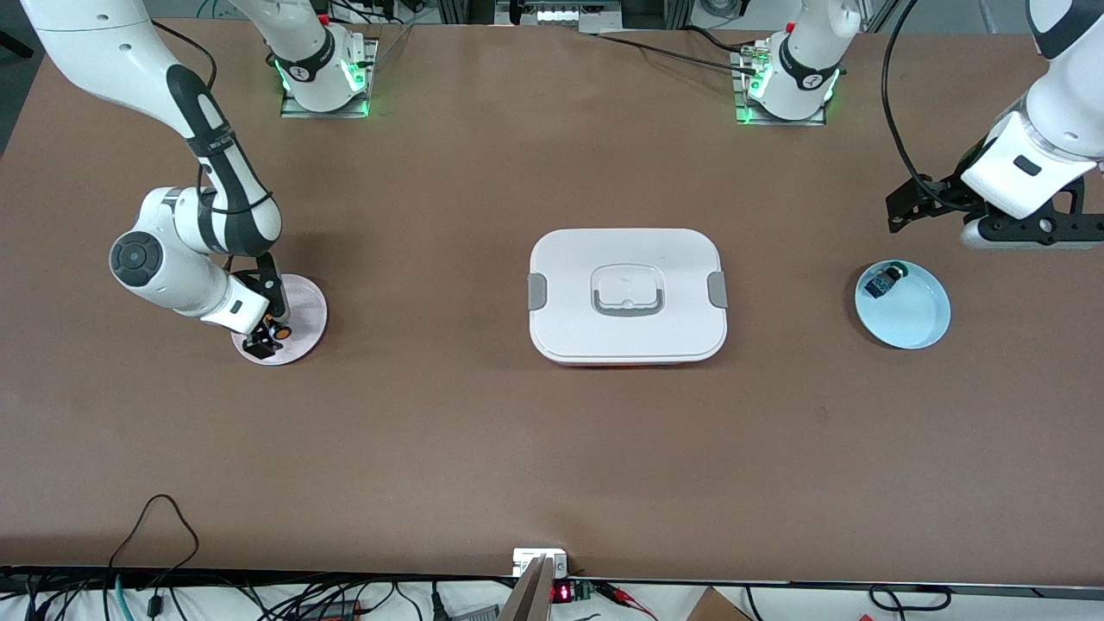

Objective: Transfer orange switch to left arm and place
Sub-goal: 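Lower the right gripper and close it on the orange switch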

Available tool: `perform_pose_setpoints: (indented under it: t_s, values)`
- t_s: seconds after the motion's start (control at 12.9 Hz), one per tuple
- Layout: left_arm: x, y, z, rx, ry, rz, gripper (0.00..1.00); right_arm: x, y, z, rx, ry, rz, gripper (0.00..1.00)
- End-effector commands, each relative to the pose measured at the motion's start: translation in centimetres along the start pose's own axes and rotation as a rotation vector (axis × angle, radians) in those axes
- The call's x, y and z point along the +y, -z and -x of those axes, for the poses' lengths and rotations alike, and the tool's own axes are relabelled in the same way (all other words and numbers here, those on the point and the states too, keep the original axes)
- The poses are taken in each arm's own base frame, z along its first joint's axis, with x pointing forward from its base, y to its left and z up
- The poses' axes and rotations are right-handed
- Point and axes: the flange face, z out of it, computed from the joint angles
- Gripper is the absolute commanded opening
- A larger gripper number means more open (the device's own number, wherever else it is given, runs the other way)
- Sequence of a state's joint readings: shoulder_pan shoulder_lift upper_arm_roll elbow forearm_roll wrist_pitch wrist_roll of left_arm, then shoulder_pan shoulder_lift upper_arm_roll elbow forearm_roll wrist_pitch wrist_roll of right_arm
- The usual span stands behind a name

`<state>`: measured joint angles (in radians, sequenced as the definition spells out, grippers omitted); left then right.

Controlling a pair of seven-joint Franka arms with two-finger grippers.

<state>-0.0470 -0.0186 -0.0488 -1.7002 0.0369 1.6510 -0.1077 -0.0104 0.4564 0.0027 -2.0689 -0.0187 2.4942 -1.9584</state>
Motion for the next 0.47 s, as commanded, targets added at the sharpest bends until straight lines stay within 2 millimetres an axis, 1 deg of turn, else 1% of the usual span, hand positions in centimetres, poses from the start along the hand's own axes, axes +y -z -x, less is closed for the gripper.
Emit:
perform_pose_setpoints:
  t_s: [0.0,0.08,0.23,0.39]
  values:
    - [0.0,0.6,-0.2,-0.003,0.004,0.002,1.00,-0.3,-0.3,0.3,0.008,0.089,0.000,1.00]
    - [0.0,0.5,-0.2,-0.005,0.004,0.002,1.00,-0.5,-0.6,0.3,0.011,0.102,-0.006,1.00]
    - [0.0,0.6,-0.2,-0.003,0.004,0.002,1.00,-1.1,-1.0,1.0,0.016,0.139,-0.013,1.00]
    - [0.0,0.6,-0.2,-0.003,0.004,0.002,1.00,-1.3,-1.0,1.4,0.017,0.157,-0.013,1.00]
